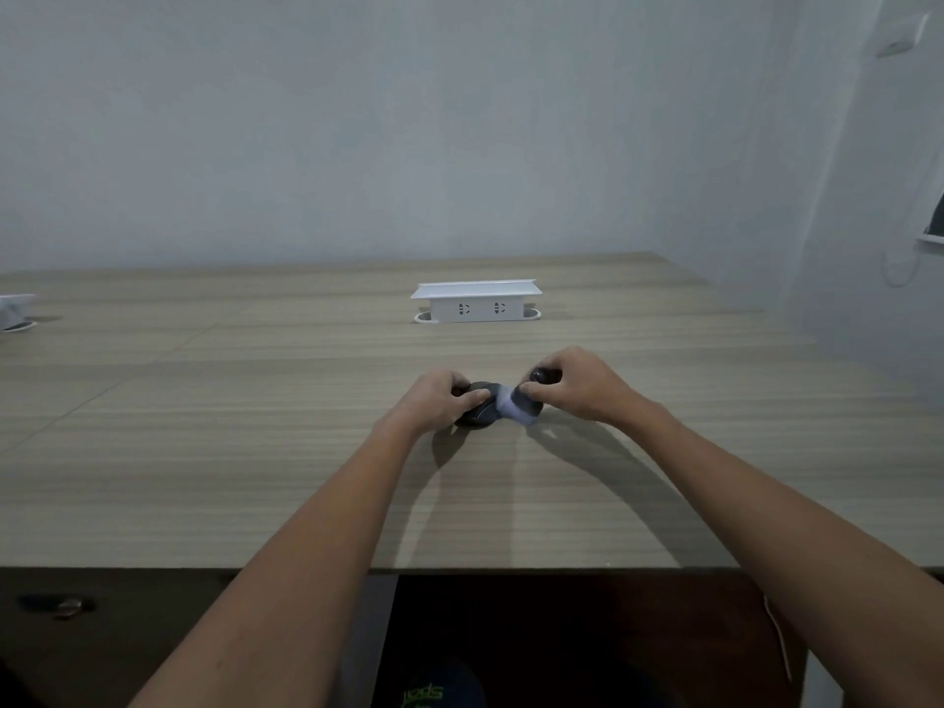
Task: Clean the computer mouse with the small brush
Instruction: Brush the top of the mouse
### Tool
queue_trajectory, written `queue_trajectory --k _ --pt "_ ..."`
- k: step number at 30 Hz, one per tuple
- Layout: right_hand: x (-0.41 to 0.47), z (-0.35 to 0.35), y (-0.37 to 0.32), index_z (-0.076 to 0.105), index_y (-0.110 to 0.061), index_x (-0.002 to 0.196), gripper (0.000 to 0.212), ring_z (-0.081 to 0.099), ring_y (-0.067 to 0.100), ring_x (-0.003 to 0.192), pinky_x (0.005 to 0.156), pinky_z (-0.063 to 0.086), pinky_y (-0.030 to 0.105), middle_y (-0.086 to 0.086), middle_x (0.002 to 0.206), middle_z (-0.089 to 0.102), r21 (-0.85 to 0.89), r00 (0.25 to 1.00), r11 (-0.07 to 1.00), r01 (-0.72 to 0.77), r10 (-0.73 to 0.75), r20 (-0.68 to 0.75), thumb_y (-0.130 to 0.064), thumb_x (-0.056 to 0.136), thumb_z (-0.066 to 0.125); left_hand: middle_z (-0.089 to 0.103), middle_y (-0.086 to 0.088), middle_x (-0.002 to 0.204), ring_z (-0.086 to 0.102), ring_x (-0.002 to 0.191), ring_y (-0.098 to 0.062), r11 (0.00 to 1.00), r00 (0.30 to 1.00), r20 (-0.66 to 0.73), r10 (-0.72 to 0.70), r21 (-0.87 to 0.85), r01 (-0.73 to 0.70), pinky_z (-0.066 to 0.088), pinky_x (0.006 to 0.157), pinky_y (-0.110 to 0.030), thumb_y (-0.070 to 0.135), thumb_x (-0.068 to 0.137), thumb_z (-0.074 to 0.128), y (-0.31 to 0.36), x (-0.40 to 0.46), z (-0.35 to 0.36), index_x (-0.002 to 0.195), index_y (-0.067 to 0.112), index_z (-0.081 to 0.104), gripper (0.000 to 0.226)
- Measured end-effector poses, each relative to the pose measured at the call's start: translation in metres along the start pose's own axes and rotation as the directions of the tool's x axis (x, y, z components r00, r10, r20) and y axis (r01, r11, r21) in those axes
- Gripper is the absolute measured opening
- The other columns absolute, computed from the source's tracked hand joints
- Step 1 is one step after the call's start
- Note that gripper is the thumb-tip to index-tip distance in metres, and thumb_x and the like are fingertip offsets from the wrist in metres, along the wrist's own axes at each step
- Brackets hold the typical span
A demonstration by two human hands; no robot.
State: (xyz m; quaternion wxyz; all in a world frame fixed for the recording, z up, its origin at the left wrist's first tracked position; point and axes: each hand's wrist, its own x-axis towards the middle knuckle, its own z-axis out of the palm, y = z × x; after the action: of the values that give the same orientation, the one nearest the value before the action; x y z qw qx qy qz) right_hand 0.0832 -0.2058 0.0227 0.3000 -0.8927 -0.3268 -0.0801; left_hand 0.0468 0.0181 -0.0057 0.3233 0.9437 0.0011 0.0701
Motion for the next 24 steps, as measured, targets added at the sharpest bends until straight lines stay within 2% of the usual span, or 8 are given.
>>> queue_trajectory --k 3,7,10,12,16,19,21,24 --pt "0.001 -0.001 -0.001 0.082 -0.011 0.087 0.017 0.064 0.021 0.07 0.062 0.043 0.028 0.006 0.076 0.076 -0.007 0.994 1.0 0.004 -0.005 -0.105 -0.019 0.083 0.068 0.069 -0.002 0.075 0.057 0.058 -0.011 1.0 1.0 0.003 -0.005 -0.009 0.005 0.038 0.052 -0.023 0.038 0.096 0.061 0.0 0.0 0.001 0.098 0.012 0.075 0.03" --pt "-0.003 -0.005 -0.006 0.082 -0.015 0.093 0.016 0.055 0.013 0.056 0.054 0.044 0.023 0.005 0.069 0.07 0.252 0.996 0.968 -0.009 -0.013 0.087 -0.025 0.088 0.071 0.064 -0.003 0.071 0.052 0.058 -0.013 1.0 1.0 -0.001 0.018 -0.001 -0.018 0.035 0.047 -0.018 0.034 0.097 0.061 -0.001 0.0 0.0 0.087 0.009 0.074 0.029" --pt "0.002 0.0 0.002 0.082 -0.011 0.087 0.015 0.062 0.018 0.067 0.061 0.045 0.028 0.008 0.077 0.076 -0.01 0.998 1.0 -0.019 0.018 -0.058 -0.019 0.084 0.069 0.066 -0.002 0.071 0.054 0.059 -0.013 1.0 1.0 0.011 0.006 -0.004 -0.006 0.036 0.051 -0.021 0.037 0.097 0.061 0.0 -0.002 -0.001 0.093 0.012 0.075 0.029" --pt "0.001 -0.002 0.001 0.082 -0.012 0.087 0.016 0.065 0.018 0.071 0.064 0.046 0.029 0.006 0.079 0.077 -0.007 0.993 1.0 -0.017 0.016 -0.115 -0.018 0.083 0.069 0.068 -0.002 0.073 0.057 0.062 -0.015 1.0 1.0 0.016 -0.004 -0.02 0.005 0.038 0.053 -0.023 0.038 0.097 0.06 -0.001 -0.001 0.0 0.095 0.013 0.076 0.029" --pt "-0.007 -0.005 -0.004 0.083 -0.016 0.094 0.016 0.055 0.003 0.053 0.053 0.043 0.017 -0.005 0.067 0.071 0.261 0.996 0.965 -0.03 0.006 0.092 -0.024 0.088 0.071 0.062 0.002 0.064 0.053 0.059 -0.014 1.0 1.0 0.009 0.009 -0.013 -0.009 0.035 0.051 -0.022 0.037 0.097 0.06 -0.002 0.0 -0.001 0.084 0.014 0.072 0.029" --pt "-0.002 0.004 0.006 0.083 -0.015 0.089 0.016 0.058 0.006 0.061 0.056 0.041 0.017 0.0 0.072 0.075 0.07 0.994 0.996 -0.055 0.062 -0.088 -0.022 0.084 0.07 0.071 -0.008 0.076 0.058 0.063 -0.018 0.999 1.0 0.015 -0.004 -0.045 0.005 0.041 0.057 -0.027 0.037 0.097 0.06 -0.003 0.0 0.0 0.098 0.009 0.076 0.032" --pt "-0.002 0.004 0.01 0.083 -0.014 0.087 0.016 0.061 0.01 0.064 0.058 0.041 0.02 0.001 0.073 0.076 0.051 0.978 0.995 -0.08 0.089 -0.191 -0.021 0.084 0.069 0.076 -0.014 0.087 0.06 0.068 -0.018 0.999 1.0 0.012 -0.008 -0.041 0.008 0.043 0.063 -0.029 0.039 0.097 0.06 -0.004 0.0 0.0 0.101 0.01 0.077 0.033" --pt "-0.009 0.001 0.005 0.083 -0.016 0.093 0.016 0.058 0.007 0.055 0.056 0.045 0.021 -0.004 0.07 0.074 0.299 0.999 0.954 -0.031 0.036 -0.011 -0.026 0.087 0.072 0.077 -0.018 0.092 0.059 0.07 -0.018 0.999 1.0 0.003 0.01 -0.051 -0.01 0.042 0.065 -0.029 0.038 0.096 0.061 -0.007 0.002 0.001 0.099 0.01 0.077 0.032"
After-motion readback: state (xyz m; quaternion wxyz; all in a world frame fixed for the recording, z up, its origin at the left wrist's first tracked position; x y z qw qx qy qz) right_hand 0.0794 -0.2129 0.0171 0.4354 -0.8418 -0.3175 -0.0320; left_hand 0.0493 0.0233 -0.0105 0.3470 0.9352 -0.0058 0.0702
